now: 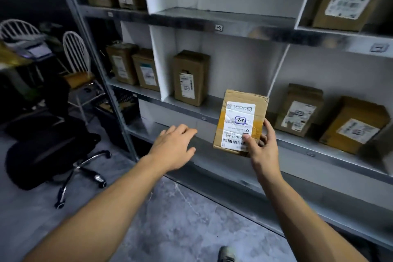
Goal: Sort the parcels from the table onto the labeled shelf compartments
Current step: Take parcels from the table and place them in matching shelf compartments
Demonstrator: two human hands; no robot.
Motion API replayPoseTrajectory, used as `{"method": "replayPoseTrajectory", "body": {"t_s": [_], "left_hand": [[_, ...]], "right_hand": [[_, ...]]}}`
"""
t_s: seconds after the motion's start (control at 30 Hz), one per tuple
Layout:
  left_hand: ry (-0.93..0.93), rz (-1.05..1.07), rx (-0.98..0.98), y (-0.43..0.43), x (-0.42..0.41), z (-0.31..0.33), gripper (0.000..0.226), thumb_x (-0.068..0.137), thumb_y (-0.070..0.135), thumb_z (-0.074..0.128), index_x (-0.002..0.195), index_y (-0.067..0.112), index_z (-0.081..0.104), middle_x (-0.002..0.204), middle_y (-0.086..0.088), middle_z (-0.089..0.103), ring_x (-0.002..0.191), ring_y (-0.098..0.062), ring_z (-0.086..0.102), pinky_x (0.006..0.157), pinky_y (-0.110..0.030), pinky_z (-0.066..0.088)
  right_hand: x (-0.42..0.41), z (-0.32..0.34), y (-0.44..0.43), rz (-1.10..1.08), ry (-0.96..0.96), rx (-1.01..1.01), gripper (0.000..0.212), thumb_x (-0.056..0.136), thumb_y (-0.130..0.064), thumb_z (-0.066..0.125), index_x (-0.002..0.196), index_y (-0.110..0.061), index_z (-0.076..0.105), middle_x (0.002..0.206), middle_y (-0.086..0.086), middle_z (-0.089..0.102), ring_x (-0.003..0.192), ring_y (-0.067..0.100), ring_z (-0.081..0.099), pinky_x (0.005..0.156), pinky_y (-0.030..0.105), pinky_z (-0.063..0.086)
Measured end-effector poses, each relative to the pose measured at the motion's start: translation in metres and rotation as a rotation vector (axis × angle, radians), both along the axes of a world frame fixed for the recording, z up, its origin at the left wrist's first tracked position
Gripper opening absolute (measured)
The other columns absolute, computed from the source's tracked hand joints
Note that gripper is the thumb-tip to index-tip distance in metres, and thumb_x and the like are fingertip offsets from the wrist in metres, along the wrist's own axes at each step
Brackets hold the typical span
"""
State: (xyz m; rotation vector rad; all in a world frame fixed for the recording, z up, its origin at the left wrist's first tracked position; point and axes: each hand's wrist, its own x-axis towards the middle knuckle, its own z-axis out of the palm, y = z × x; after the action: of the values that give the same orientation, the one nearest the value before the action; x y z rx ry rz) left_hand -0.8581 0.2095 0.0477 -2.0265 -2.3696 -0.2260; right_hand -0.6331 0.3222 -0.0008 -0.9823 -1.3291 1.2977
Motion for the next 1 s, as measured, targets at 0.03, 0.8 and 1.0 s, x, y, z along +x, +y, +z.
{"method": "replayPoseTrajectory", "body": {"t_s": [0.03, 0.8, 1.0], "left_hand": [[0.001, 0.005, -0.003, 0.002, -0.005, -0.001, 0.055, 0.093, 0.047, 0.049, 0.144, 0.031, 0.034, 0.140, 0.003, 0.043, 0.126, -0.024, 0.041, 0.103, -0.043, 0.037], [-0.114, -0.125, -0.093, 0.265, -0.106, -0.033, 0.056, 0.095, 0.044, 0.048, 0.147, 0.034, 0.031, 0.144, 0.008, 0.039, 0.130, -0.017, 0.038, 0.108, -0.042, 0.035], [-0.149, -0.137, -0.150, 0.286, -0.120, -0.060, 0.056, 0.094, 0.046, 0.048, 0.146, 0.034, 0.031, 0.142, 0.010, 0.040, 0.130, -0.016, 0.038, 0.107, -0.042, 0.037]], "right_hand": [[-0.007, 0.000, 0.007, -0.013, -0.009, 0.009, 0.065, 0.094, -0.016, 0.068, 0.141, -0.049, 0.040, 0.125, -0.008, 0.065, 0.108, 0.010, 0.068, 0.077, 0.032, 0.062], [-0.127, -0.043, 0.258, -0.209, -0.201, 0.032, 0.067, 0.092, -0.019, 0.070, 0.150, -0.027, 0.037, 0.131, -0.009, 0.058, 0.119, 0.012, 0.055, 0.101, 0.030, 0.043], [-0.132, -0.078, 0.275, -0.156, -0.281, 0.001, 0.080, 0.086, -0.017, 0.076, 0.151, -0.032, 0.031, 0.146, 0.000, 0.050, 0.133, 0.018, 0.048, 0.112, 0.048, 0.041]]}}
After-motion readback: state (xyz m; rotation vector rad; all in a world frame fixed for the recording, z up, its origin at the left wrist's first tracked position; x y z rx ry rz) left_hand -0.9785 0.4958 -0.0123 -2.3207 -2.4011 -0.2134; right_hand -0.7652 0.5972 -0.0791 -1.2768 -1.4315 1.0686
